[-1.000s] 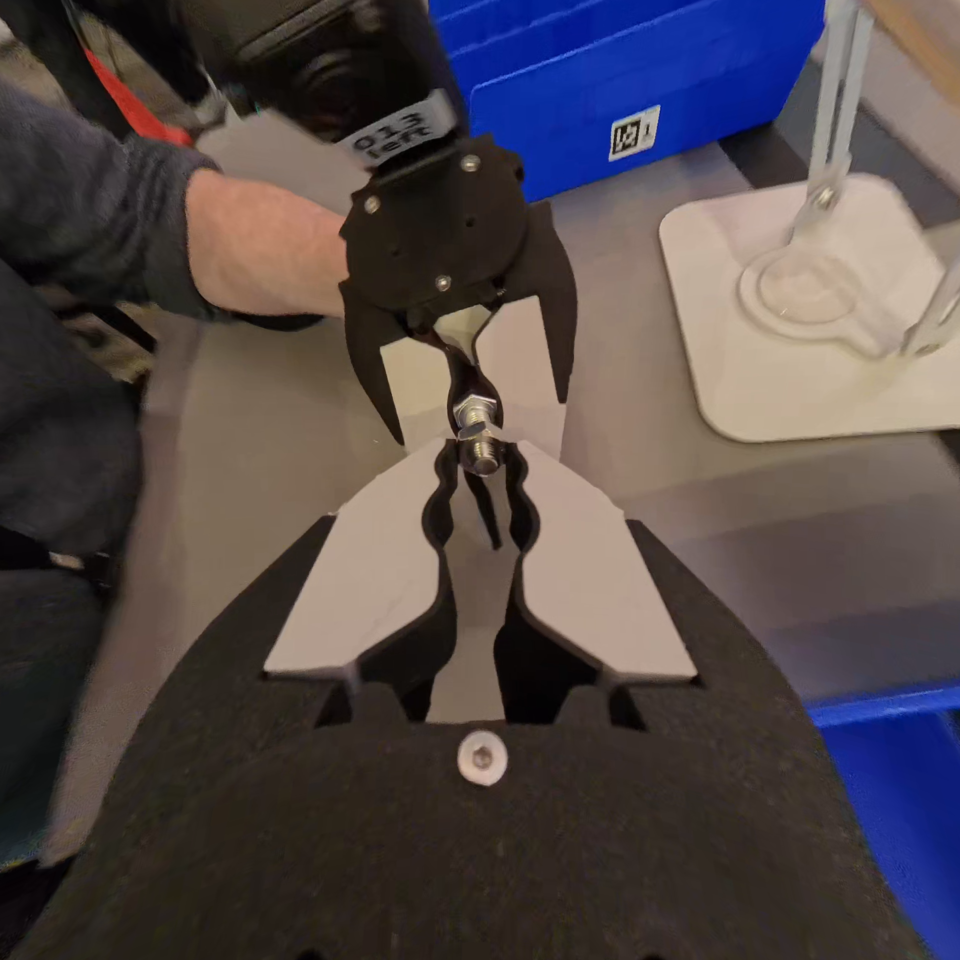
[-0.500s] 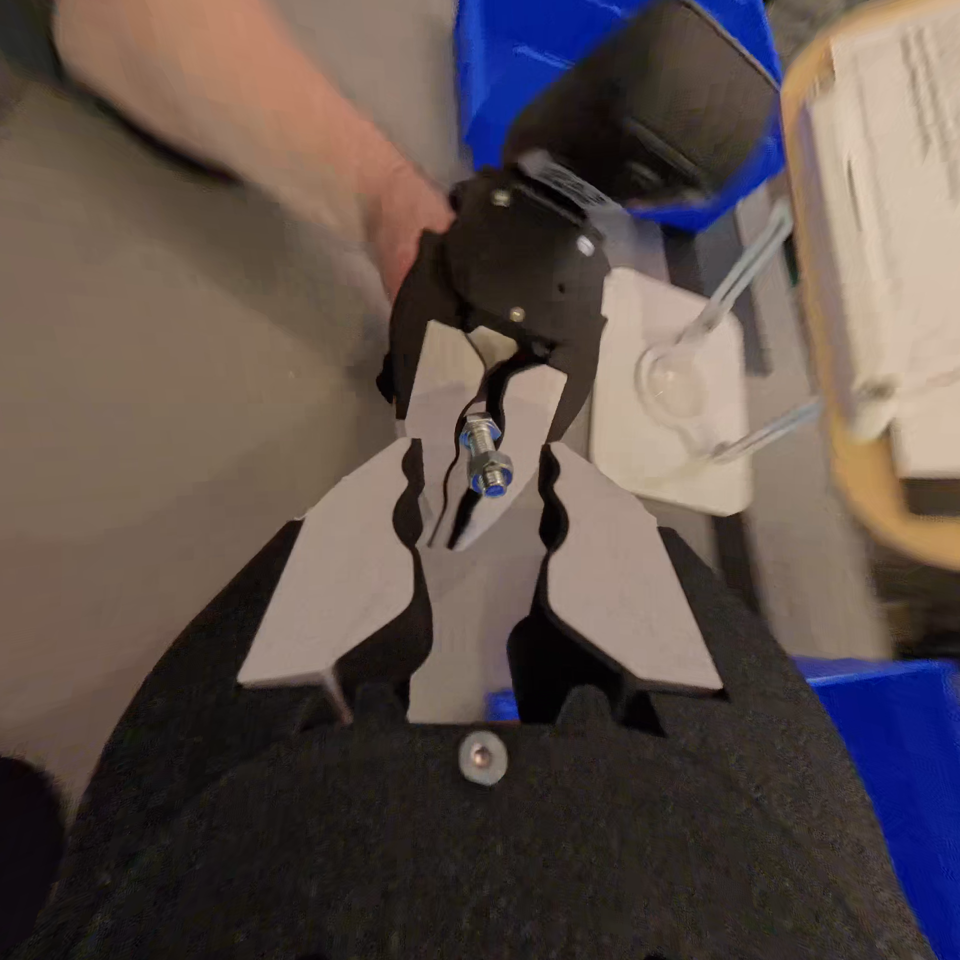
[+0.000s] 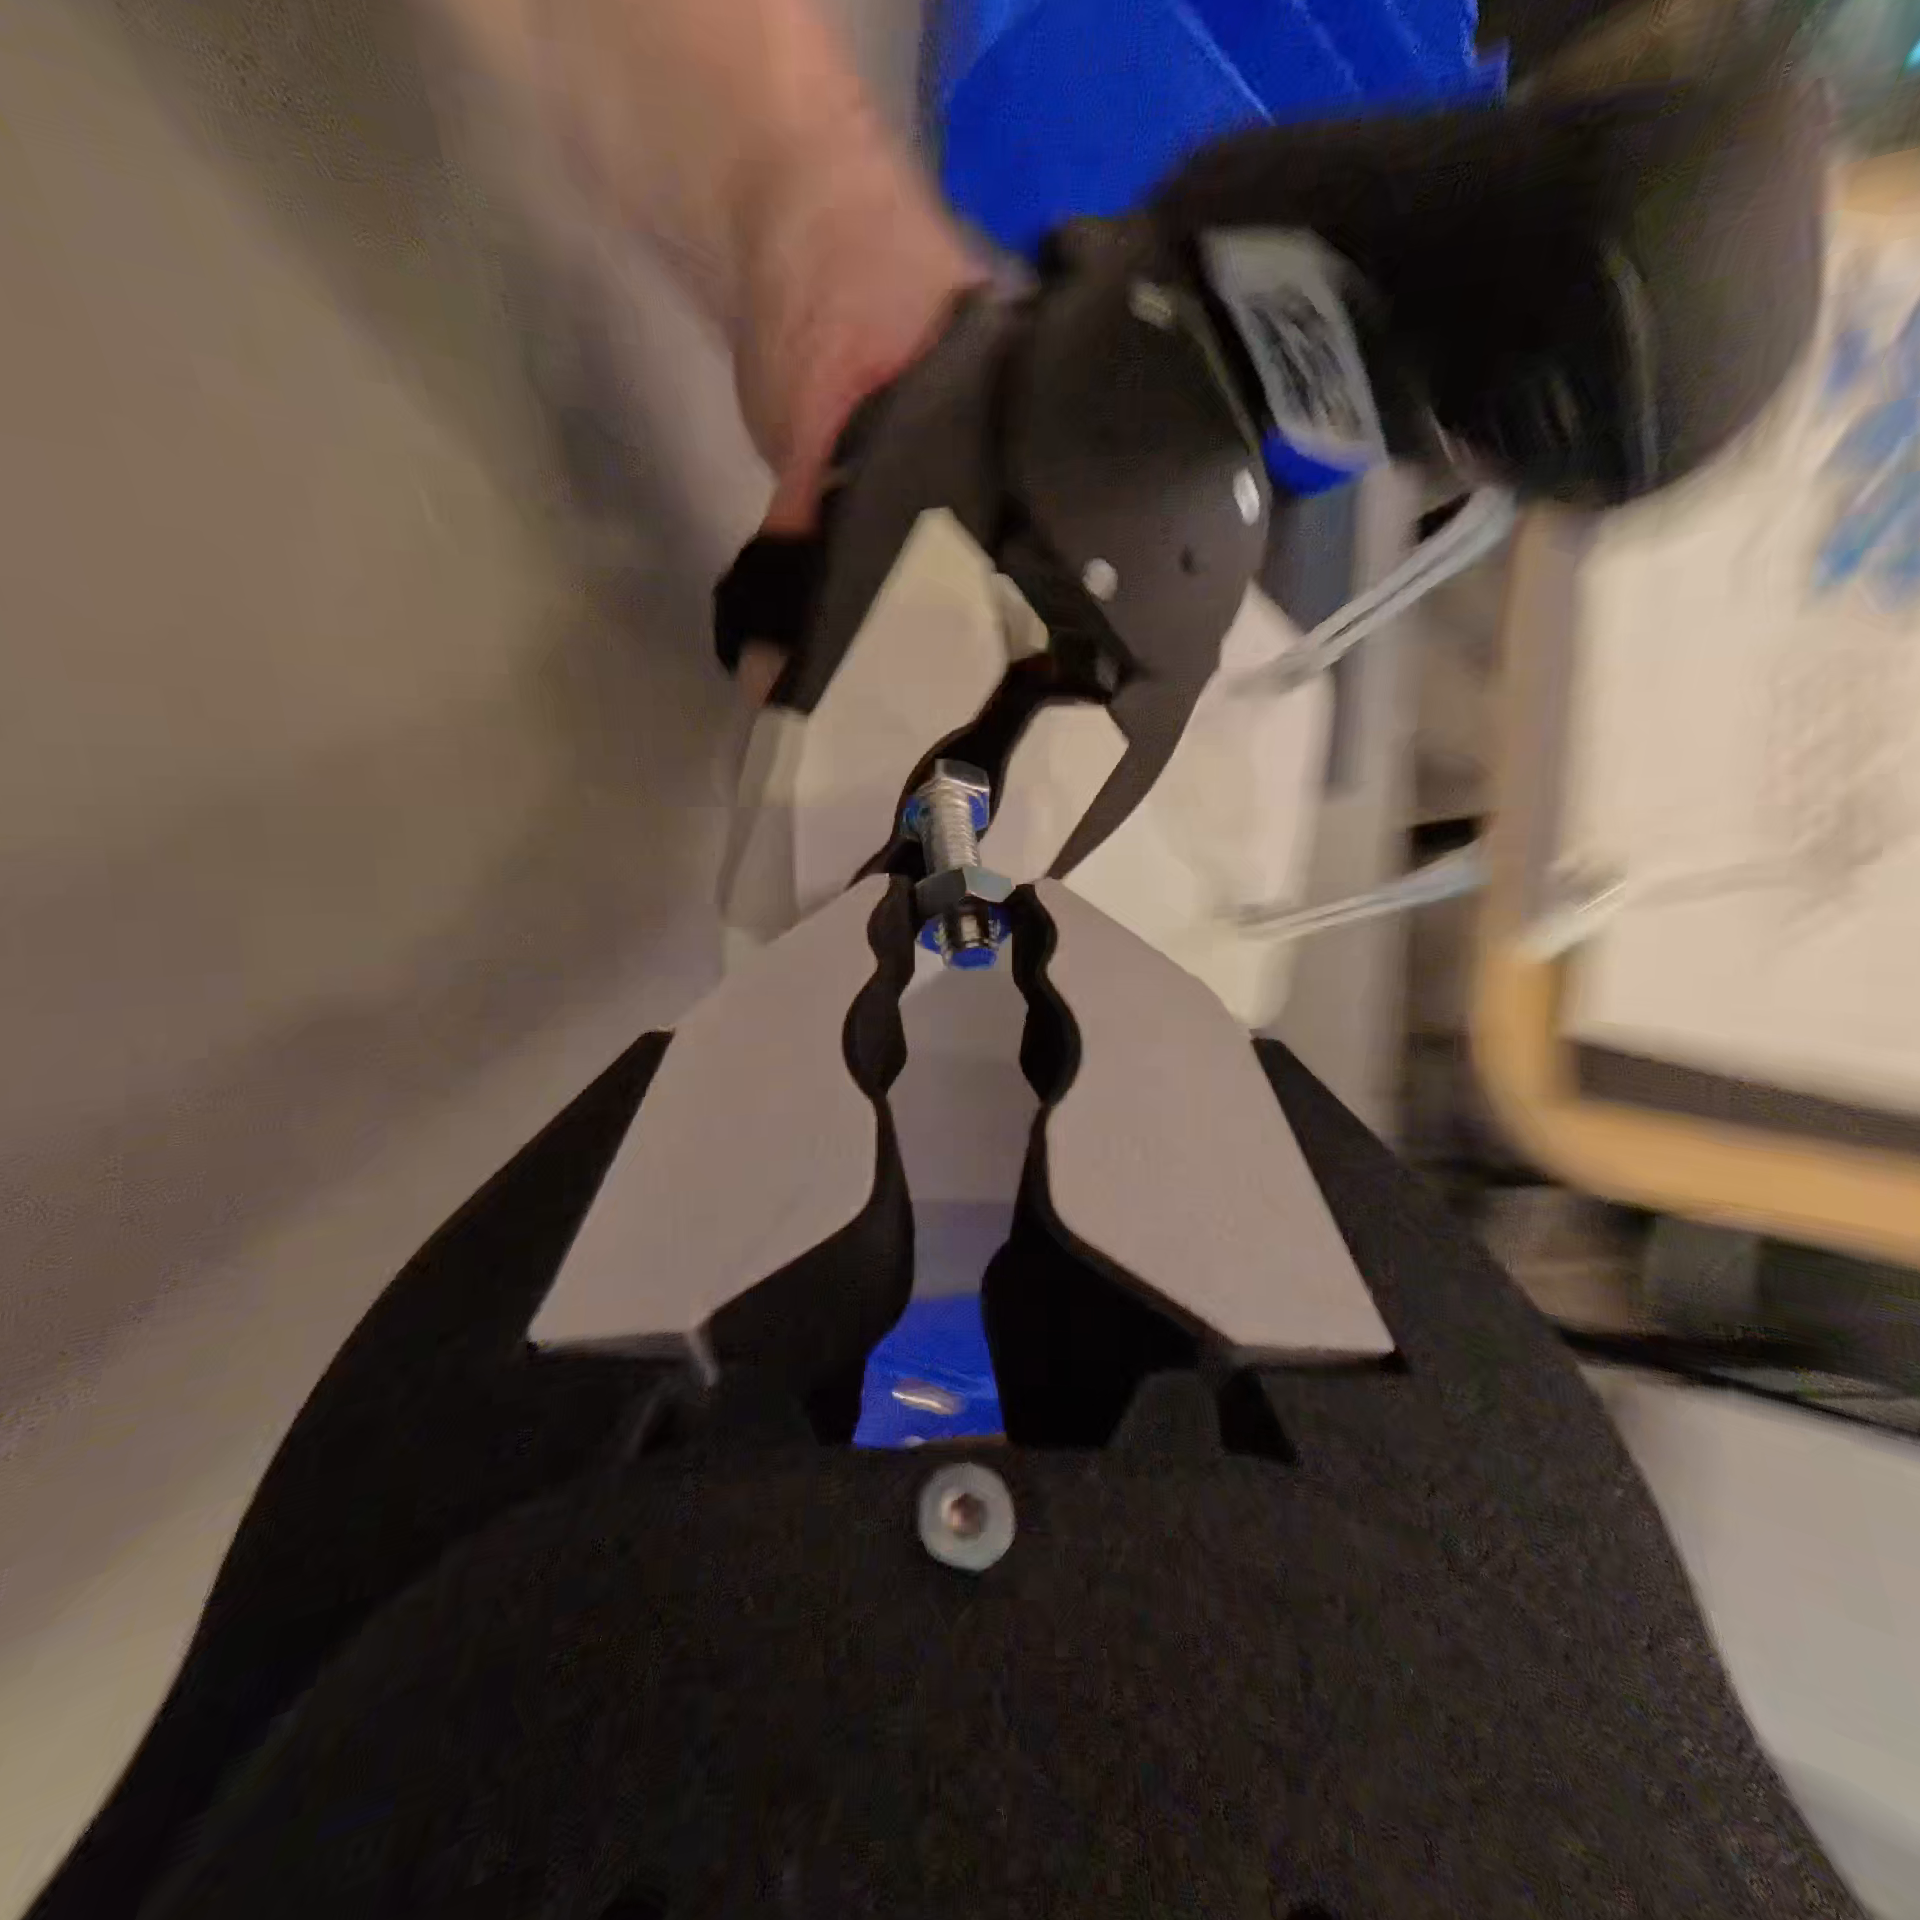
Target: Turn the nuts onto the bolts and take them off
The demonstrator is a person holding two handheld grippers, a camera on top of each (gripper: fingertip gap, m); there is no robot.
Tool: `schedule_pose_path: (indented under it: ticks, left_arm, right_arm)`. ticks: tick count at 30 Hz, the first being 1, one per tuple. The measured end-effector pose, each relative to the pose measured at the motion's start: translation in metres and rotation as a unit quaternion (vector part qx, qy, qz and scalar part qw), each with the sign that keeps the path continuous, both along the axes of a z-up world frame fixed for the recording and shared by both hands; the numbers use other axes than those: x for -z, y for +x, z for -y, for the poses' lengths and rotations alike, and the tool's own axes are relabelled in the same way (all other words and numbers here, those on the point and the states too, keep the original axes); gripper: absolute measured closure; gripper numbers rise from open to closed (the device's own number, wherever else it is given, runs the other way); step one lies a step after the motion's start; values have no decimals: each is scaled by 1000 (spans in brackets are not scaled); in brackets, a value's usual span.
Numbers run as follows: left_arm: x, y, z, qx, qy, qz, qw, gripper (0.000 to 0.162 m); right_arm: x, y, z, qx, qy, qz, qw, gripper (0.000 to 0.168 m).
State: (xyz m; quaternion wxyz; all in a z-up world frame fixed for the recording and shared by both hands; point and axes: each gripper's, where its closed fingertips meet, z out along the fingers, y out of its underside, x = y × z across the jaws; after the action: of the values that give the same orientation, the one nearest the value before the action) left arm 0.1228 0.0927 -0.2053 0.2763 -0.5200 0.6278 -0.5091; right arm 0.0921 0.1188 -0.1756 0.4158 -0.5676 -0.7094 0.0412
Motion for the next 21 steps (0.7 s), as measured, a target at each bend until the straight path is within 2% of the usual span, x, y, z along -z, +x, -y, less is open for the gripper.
schedule_pose_path:
  ticks: [2, 4, 5, 7, 9, 10, 13, 15, 18, 21]
  left_arm:
    - [2, -4, 11, 44, -53, -7, 998, 152]
    - [0, -5, 12, 50, -69, 6, 996, 152]
    - [-1, -5, 11, 52, -72, 8, 996, 152]
    - [-2, -6, 6, 36, -41, 10, 998, 152]
    - [0, -5, 0, 12, -5, 10, 1000, 152]
    - [0, -4, -3, -1, 15, 9, 1000, 152]
    - [0, 0, -12, -40, 78, 9, 996, 152]
    - [2, 2, -17, -64, 121, 5, 991, 152]
    - [4, 4, -21, -86, 182, -9, 979, 152]
    - [6, 6, -22, -92, 186, -13, 978, 152]
  right_arm:
    - [0, -1, 1, -71, 173, 115, 976, 150]
    - [-2, -3, -1, -87, 221, 150, 960, 150]
    - [-2, -4, -2, -80, 206, 136, 966, 150]
    - [-7, -5, -2, -40, 125, 68, 989, 130]
    - [-17, -6, 2, 2, 3, -25, 1000, 127]
    - [-21, -5, 1, 30, -66, -68, 995, 126]
    - [-24, -1, -1, 93, -250, -164, 950, 130]
    - [-18, 0, 0, 116, -333, -194, 916, 134]
    - [-12, -1, 4, 115, -383, -217, 891, 149]
    - [-6, 0, 4, 114, -365, -198, 902, 151]
